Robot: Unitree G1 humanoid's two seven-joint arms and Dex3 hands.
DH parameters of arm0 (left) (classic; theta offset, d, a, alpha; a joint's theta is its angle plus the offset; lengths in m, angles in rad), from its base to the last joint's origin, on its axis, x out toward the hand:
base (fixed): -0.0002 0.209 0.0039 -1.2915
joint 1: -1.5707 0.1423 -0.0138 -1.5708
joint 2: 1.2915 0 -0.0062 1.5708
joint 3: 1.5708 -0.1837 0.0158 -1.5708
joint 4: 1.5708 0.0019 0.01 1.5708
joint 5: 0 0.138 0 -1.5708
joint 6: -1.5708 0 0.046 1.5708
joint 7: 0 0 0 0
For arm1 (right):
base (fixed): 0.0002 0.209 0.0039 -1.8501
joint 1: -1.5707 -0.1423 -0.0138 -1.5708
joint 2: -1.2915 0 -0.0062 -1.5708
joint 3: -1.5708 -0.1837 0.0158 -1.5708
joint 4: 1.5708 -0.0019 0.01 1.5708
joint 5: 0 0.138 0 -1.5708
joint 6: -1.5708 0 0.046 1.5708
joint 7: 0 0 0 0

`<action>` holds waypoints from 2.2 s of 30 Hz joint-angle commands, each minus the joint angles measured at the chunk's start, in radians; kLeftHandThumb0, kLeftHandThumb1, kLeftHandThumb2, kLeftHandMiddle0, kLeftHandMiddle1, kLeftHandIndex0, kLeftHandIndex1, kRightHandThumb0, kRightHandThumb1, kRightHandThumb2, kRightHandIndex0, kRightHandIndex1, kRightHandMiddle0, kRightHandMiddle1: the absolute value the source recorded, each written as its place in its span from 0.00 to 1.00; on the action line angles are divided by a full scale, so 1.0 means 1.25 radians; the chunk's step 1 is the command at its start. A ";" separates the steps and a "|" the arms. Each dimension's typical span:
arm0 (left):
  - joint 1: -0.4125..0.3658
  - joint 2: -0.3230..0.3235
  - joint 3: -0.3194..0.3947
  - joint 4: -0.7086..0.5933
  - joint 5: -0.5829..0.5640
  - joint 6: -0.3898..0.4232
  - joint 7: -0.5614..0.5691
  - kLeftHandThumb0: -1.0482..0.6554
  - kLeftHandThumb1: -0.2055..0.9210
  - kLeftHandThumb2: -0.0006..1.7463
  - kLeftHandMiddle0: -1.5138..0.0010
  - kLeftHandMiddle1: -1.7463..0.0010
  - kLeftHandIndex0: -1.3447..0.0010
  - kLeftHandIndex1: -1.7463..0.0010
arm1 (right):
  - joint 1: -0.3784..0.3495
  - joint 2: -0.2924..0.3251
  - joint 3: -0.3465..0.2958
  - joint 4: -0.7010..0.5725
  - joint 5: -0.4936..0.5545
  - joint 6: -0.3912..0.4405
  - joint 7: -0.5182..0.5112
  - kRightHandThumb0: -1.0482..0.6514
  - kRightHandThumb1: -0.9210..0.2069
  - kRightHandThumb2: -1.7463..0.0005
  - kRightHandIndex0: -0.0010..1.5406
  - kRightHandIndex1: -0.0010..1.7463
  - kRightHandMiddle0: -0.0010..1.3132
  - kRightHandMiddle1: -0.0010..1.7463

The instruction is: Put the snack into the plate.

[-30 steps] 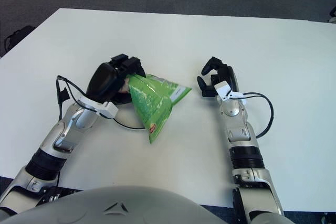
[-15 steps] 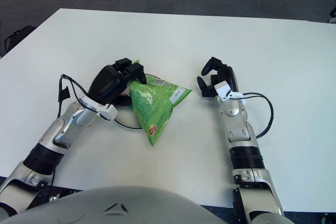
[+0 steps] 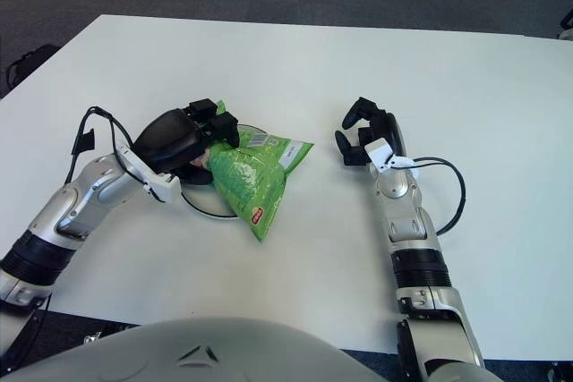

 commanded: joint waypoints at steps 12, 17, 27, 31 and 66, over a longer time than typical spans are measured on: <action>-0.004 0.066 0.029 -0.061 -0.182 0.069 -0.264 0.17 0.92 0.37 0.97 0.67 1.00 0.56 | 0.050 0.011 0.025 0.045 -0.016 0.040 0.011 0.31 0.60 0.19 0.86 1.00 0.52 1.00; -0.003 0.059 0.043 -0.065 -0.260 0.086 -0.309 0.10 0.99 0.37 0.99 0.75 1.00 0.61 | 0.051 0.010 0.026 0.043 -0.017 0.035 0.011 0.31 0.60 0.19 0.86 1.00 0.52 1.00; -0.007 0.042 0.056 -0.058 -0.366 0.102 -0.355 0.02 1.00 0.36 1.00 0.96 1.00 0.77 | 0.050 0.010 0.026 0.040 -0.016 0.044 0.015 0.31 0.60 0.19 0.86 1.00 0.52 1.00; -0.009 0.033 0.059 -0.047 -0.411 0.096 -0.368 0.00 1.00 0.30 1.00 0.99 1.00 0.84 | 0.050 0.010 0.026 0.038 -0.017 0.044 0.014 0.31 0.60 0.19 0.86 1.00 0.52 1.00; 0.070 -0.170 0.253 0.231 -0.693 -0.044 -0.249 0.01 1.00 0.41 0.93 0.97 1.00 0.81 | 0.052 0.010 0.026 0.044 -0.028 0.031 0.006 0.31 0.60 0.19 0.86 1.00 0.52 1.00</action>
